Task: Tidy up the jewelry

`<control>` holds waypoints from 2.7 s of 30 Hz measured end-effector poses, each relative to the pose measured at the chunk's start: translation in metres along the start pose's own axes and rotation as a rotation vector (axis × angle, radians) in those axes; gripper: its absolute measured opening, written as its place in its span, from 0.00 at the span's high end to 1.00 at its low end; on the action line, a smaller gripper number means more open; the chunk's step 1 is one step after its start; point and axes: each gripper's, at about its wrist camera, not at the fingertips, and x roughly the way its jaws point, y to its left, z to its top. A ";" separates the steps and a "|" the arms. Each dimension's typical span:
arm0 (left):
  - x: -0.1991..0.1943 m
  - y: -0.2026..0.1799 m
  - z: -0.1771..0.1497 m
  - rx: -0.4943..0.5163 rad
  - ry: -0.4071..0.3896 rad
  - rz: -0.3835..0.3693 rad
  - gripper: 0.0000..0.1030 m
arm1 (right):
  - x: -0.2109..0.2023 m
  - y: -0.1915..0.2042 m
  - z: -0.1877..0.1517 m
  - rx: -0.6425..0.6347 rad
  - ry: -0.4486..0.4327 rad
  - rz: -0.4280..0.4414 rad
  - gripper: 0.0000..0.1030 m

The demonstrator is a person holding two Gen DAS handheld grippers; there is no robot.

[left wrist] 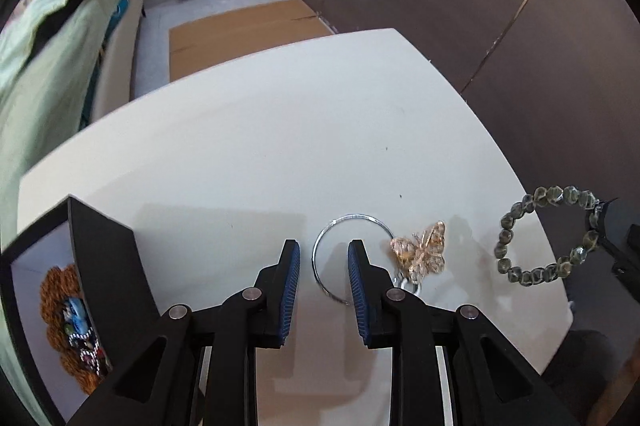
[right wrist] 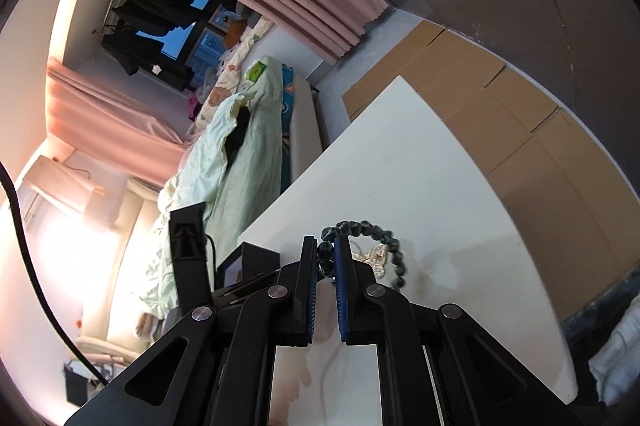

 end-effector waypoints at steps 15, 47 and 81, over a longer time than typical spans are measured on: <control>0.001 0.002 -0.002 0.108 -0.001 0.272 0.65 | -0.011 -0.006 0.000 0.012 -0.017 -0.011 0.91; 0.002 -0.004 -0.004 0.089 0.016 0.081 0.53 | -0.019 0.003 0.005 -0.004 -0.030 -0.001 0.91; -0.011 0.005 0.020 0.023 0.012 0.055 0.24 | -0.021 -0.001 0.001 0.013 -0.063 -0.021 0.91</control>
